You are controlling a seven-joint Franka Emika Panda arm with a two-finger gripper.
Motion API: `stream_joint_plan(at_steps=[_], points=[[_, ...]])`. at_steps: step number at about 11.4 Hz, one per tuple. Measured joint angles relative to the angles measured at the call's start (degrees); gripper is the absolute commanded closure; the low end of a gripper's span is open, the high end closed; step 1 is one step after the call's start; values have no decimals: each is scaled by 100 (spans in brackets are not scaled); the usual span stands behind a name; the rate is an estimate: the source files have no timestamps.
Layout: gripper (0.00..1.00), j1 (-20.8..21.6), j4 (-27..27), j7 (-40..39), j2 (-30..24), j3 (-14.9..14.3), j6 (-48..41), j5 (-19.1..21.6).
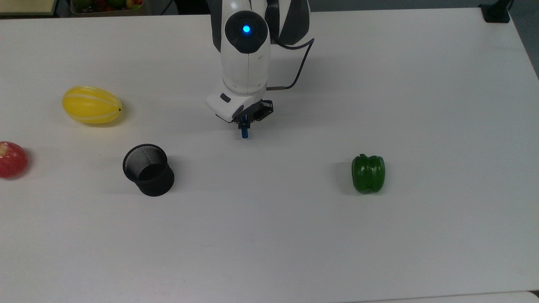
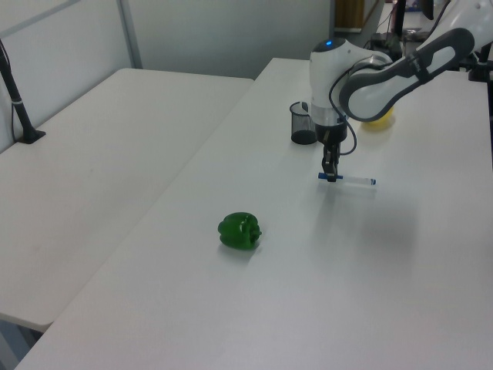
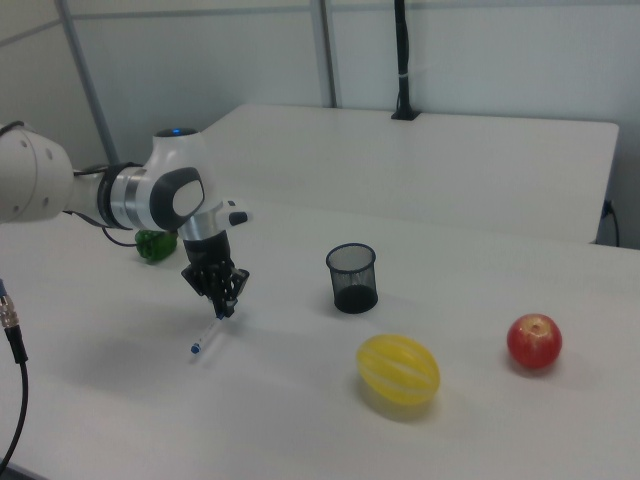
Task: Place marker
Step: 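Lift the marker and carry it over the black mesh pen cup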
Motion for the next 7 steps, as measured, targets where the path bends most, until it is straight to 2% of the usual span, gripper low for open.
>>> stream_joint_plan(at_steps=[4, 7], points=[[88, -4, 568, 239, -720, 0, -1426, 4], [88, -23, 1158, 407, -951, -12, -2325, 89]])
